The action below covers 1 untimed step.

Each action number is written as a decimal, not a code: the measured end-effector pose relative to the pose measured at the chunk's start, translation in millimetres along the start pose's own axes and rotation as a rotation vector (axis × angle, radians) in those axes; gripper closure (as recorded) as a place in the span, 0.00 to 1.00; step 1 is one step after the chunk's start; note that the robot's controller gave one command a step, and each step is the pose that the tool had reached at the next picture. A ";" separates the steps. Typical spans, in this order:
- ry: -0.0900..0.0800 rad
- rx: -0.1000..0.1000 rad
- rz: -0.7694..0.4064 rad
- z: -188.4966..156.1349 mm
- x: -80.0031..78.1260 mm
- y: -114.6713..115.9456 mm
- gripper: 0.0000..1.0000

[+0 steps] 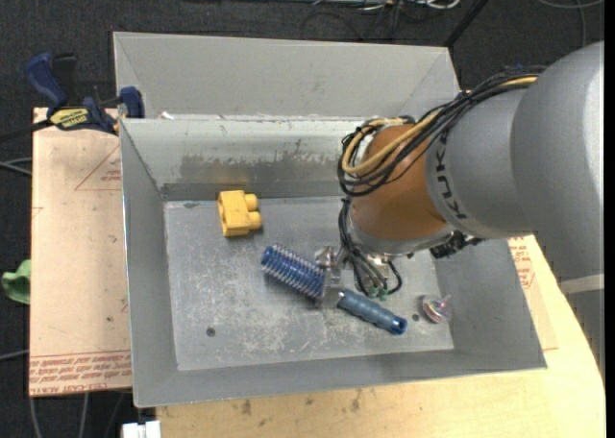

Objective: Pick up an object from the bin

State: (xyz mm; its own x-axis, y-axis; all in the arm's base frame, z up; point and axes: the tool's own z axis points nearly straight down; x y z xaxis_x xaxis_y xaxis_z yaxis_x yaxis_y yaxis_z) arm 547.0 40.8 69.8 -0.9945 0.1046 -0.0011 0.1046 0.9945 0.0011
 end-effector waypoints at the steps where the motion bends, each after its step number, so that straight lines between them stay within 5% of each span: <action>1: -0.010 0.000 0.027 -111.7 -36.6 -23.2 1.00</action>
Offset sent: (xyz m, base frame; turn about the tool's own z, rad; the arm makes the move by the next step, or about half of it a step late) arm 0.0310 -0.0265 0.1075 0.0252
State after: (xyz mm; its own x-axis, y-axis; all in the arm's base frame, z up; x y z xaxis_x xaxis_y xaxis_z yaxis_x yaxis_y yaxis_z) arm 580.9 13.8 181.6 -0.9913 0.1311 -0.0112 0.1311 0.9914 0.0016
